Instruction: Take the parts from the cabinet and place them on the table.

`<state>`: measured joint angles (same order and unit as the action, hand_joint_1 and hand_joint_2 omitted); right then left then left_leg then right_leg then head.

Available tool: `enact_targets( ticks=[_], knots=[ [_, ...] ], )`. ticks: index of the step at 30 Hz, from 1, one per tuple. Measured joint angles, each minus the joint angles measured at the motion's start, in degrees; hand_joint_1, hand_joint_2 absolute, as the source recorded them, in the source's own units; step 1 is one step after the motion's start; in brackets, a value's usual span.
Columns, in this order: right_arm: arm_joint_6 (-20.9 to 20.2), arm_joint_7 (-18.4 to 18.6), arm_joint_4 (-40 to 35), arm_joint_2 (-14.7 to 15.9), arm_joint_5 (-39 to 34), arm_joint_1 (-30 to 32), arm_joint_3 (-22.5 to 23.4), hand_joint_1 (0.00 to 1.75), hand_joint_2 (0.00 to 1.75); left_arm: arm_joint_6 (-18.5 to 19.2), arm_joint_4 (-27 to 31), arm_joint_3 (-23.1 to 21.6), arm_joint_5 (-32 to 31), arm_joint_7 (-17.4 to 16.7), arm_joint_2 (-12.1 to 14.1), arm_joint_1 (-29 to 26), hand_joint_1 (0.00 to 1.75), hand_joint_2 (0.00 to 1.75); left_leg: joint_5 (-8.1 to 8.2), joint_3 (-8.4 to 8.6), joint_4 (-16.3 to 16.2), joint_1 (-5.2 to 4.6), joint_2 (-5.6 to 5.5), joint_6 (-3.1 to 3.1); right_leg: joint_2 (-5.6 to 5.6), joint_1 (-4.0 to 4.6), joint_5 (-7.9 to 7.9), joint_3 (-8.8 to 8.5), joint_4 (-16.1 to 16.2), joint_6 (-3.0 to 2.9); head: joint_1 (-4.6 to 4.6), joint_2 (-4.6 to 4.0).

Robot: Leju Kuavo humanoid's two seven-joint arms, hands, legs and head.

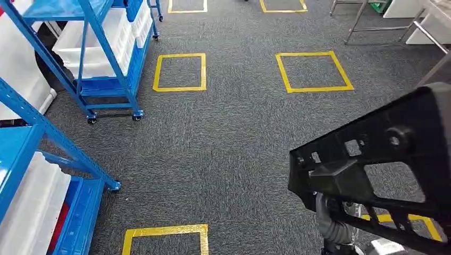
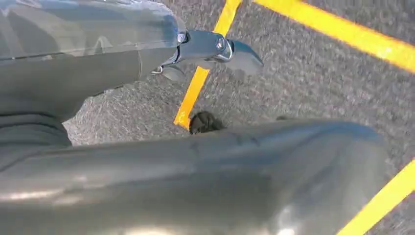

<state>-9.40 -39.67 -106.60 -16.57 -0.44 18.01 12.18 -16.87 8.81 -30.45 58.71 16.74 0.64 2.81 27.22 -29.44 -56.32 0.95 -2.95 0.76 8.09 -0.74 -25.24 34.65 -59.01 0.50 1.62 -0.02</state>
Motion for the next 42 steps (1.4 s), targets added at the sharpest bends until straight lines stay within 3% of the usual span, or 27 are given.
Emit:
enact_targets(
  ticks=[1,2,4,6,7,9,10,11,15,17,20,22,24,25,26,28,30,31,32,33,35,36,38,39,40,41,42],
  knots=[
    [0.7,0.0,0.2,0.5,0.4,-0.2,-1.3,1.75,1.75,-0.2,0.0,0.3,0.4,0.1,-0.1,-0.1,0.00,0.00,-0.20,0.14,0.4,-0.23,0.91,0.41,-4.27,0.42,-1.43,0.80,-1.6,0.06,-0.02,0.00],
    [1.2,0.0,0.5,0.8,0.8,-0.6,-2.6,1.75,1.75,-0.4,0.0,0.5,0.5,0.2,-0.1,-0.3,0.00,0.00,-0.27,0.10,0.4,-0.39,1.91,0.64,-6.48,0.43,-3.85,2.59,-5.1,0.27,-0.04,0.00],
    [1.5,0.0,0.9,1.2,0.8,-1.0,-4.2,1.75,1.75,-0.6,0.0,1.1,0.6,0.2,-0.1,-0.5,0.00,0.00,-0.21,-0.05,0.3,-0.66,3.71,0.69,-7.63,0.08,-7.97,6.85,-14.2,0.59,-0.04,0.00],
    [1.5,0.0,1.2,1.5,0.8,-1.0,-4.9,1.75,1.75,-0.6,0.0,1.3,0.6,0.2,-0.2,-0.5,0.00,0.00,-0.06,-0.09,0.2,-0.72,5.31,0.64,-7.83,-0.16,-7.91,8.18,-17.1,0.87,-0.04,0.00],
    [1.5,0.0,1.4,1.7,0.8,-1.0,-5.2,1.75,1.75,-0.6,0.0,1.4,0.6,0.2,-0.2,-0.5,0.00,0.00,0.09,0.00,0.2,-0.71,6.08,0.59,-8.05,-0.22,-6.04,6.73,-14.5,0.96,-0.04,0.00],
    [1.6,0.0,1.5,2.0,0.8,-1.1,-5.7,1.75,1.75,-0.6,0.0,1.7,0.7,0.2,-0.4,-0.4,0.00,0.00,0.54,0.28,-0.1,-0.69,7.39,0.16,-9.76,-0.23,-1.29,0.92,-4.2,0.91,-0.04,0.00],
    [1.7,0.0,1.5,2.1,0.8,-1.2,-6.0,1.75,1.75,-0.7,0.0,1.7,0.8,0.2,-0.4,-0.4,0.00,0.00,0.87,0.43,-0.4,-0.70,8.07,-0.16,-11.91,0.01,-1.38,-1.14,0.0,0.70,-0.04,0.00],
    [2.1,0.0,1.7,2.3,0.8,-1.4,-6.5,1.75,1.75,-1.0,0.0,1.8,1.0,0.2,-0.4,-0.4,0.00,0.00,1.21,0.30,-0.6,-1.26,8.58,-0.57,-13.10,0.48,-1.40,-1.22,0.2,-0.12,-0.04,0.00],
    [5.5,0.0,3.5,4.5,0.2,-3.1,-10.9,1.75,1.75,-3.6,0.0,3.2,3.1,0.6,-0.9,0.2,0.00,0.00,1.81,1.14,-0.6,-0.98,10.68,-1.85,-9.81,0.52,-1.13,-1.06,0.5,-1.58,-0.04,0.00],
    [5.9,0.0,4.3,5.1,-0.9,-3.9,-13.3,1.75,1.75,-5.0,0.0,3.8,3.8,0.9,-1.1,-0.1,0.00,0.00,4.78,-0.47,-4.5,-0.49,5.50,-2.21,-8.76,0.34,-0.92,-1.03,0.6,-2.21,-0.02,0.00],
    [6.2,0.0,6.0,6.1,-1.8,-5.5,-16.1,1.75,1.75,-7.0,0.0,4.7,4.8,1.2,-1.6,-0.4,0.00,0.00,10.23,-6.97,-17.6,-0.44,3.49,-2.29,-6.59,0.62,-0.77,-0.81,0.5,-2.57,-0.02,0.00],
    [6.0,0.0,7.0,6.7,-2.2,-5.9,-17.5,1.75,1.75,-8.9,0.0,5.4,5.5,1.2,-2.0,-0.5,0.00,0.00,7.89,-7.44,-17.3,-0.45,3.33,-2.03,-4.83,0.73,-0.77,-0.87,0.4,-2.57,-0.02,0.00],
    [5.8,0.0,7.9,7.0,-2.4,-6.6,-19.0,1.75,1.75,-10.8,0.0,5.8,5.9,1.1,-2.4,-0.6,0.00,0.00,2.16,-3.80,-8.2,-0.42,2.09,-1.55,-3.01,0.69,-0.77,-0.99,0.2,-2.54,-0.02,0.00],
    [5.6,0.0,8.4,7.1,-2.4,-7.1,-19.7,1.75,1.75,-11.4,0.0,6.1,6.1,1.1,-2.5,-0.6,0.00,0.00,-0.02,-1.96,-3.5,-0.36,-0.22,-1.29,-2.33,0.60,-0.76,-0.96,0.2,-2.50,-0.02,0.00],
    [5.6,0.0,8.9,7.1,-2.4,-7.5,-20.3,1.75,1.75,-11.9,0.0,6.3,6.4,1.1,-2.7,-0.8,0.00,0.00,0.72,-1.47,-2.0,-0.27,-2.70,-1.11,-1.78,0.85,-0.69,-0.70,0.0,-2.11,-0.02,0.00],
    [5.5,0.0,9.9,7.2,-2.4,-8.3,-21.6,1.75,1.75,-12.6,0.0,6.9,6.7,1.2,-3.2,-0.6,0.00,0.00,0.56,-1.35,-1.5,-0.57,-1.70,-1.09,-0.40,0.27,-0.31,-0.11,0.0,-1.26,-0.02,0.00],
    [5.9,0.0,10.9,7.4,-2.7,-8.6,-22.3,1.75,1.75,-12.9,0.0,7.0,6.5,1.3,-3.8,-0.4,0.00,0.00,0.11,-1.05,-0.9,-0.49,-0.33,-0.42,1.12,0.26,0.10,0.17,0.4,-0.32,-0.02,0.00],
    [6.2,0.0,11.3,7.5,-2.8,-8.8,-22.4,1.75,1.75,-12.9,0.1,7.0,6.4,1.4,-4.1,-0.3,0.00,0.00,-0.38,-0.88,-0.4,-0.10,0.82,-0.04,-0.84,0.29,-0.46,0.26,-0.3,-0.32,-0.02,0.00],
    [6.6,0.0,11.5,7.6,-2.8,-9.1,-22.5,1.75,1.75,-12.9,0.1,7.0,6.0,1.6,-4.1,-0.4,0.00,0.00,-0.51,-0.86,-0.1,-0.23,1.36,0.43,-4.45,0.73,-2.24,1.36,-2.4,-0.14,-0.15,0.00],
    [6.8,0.0,11.8,7.7,-3.0,-9.4,-22.5,1.75,1.75,-12.7,0.0,7.0,5.8,1.9,-4.1,-0.7,0.00,0.00,-0.55,-0.95,-0.1,-0.40,2.39,0.53,-6.34,0.67,-4.70,3.32,-6.4,0.06,-0.13,0.00],
    [7.0,0.0,12.2,7.9,-3.5,-9.5,-22.6,1.75,1.75,-12.1,0.0,7.0,5.4,2.3,-4.2,-1.1,0.00,0.00,-0.46,-1.01,-0.1,-0.55,4.08,0.65,-7.48,0.35,-8.37,7.41,-15.2,0.38,-0.15,0.00],
    [7.0,0.0,12.5,8.1,-3.6,-9.4,-22.6,1.75,1.75,-11.9,0.0,7.0,5.4,2.3,-4.2,-1.2,0.00,0.00,-0.41,-1.02,-0.2,-0.55,5.04,0.63,-7.60,0.20,-8.60,8.54,-17.5,0.56,-0.13,0.00],
    [7.2,0.0,12.8,8.4,-3.6,-9.4,-22.6,1.75,1.75,-11.9,0.1,7.0,5.4,2.3,-4.3,-1.1,0.00,0.00,-0.19,-0.94,-0.2,-0.53,6.65,0.52,-8.08,-0.12,-5.52,6.41,-13.5,0.83,-0.15,0.00],
    [7.2,0.0,12.9,8.4,-3.6,-9.4,-22.5,1.75,1.75,-11.8,0.1,7.0,5.4,2.3,-4.4,-1.1,0.00,0.00,-0.03,-0.80,-0.3,-0.51,7.37,0.36,-8.86,-0.17,-3.02,3.42,-8.2,0.83,-0.15,0.00],
    [7.2,0.0,12.8,8.5,-3.7,-9.5,-22.6,1.75,1.75,-11.5,0.1,7.0,5.3,2.4,-4.4,-1.1,0.00,0.00,0.20,-0.54,-0.4,-0.52,8.01,0.09,-11.07,-0.09,-1.00,0.12,-2.5,0.72,-0.15,0.00],
    [7.2,0.0,12.9,8.5,-3.8,-9.6,-22.6,1.75,1.75,-11.1,0.0,7.0,5.1,2.4,-4.4,-1.1,0.00,0.00,0.49,-0.32,-0.5,-0.87,8.57,-0.29,-14.11,0.41,-1.68,-1.31,0.6,0.47,-0.15,0.00],
    [7.1,0.0,12.8,8.6,-3.9,-9.5,-22.5,1.75,1.75,-10.6,0.1,7.0,4.9,2.5,-4.4,-1.2,0.00,0.00,0.77,-0.24,-0.6,-1.06,8.88,-0.63,-13.26,0.50,-1.26,-1.40,0.7,-0.05,-0.13,0.00]
  ],
)
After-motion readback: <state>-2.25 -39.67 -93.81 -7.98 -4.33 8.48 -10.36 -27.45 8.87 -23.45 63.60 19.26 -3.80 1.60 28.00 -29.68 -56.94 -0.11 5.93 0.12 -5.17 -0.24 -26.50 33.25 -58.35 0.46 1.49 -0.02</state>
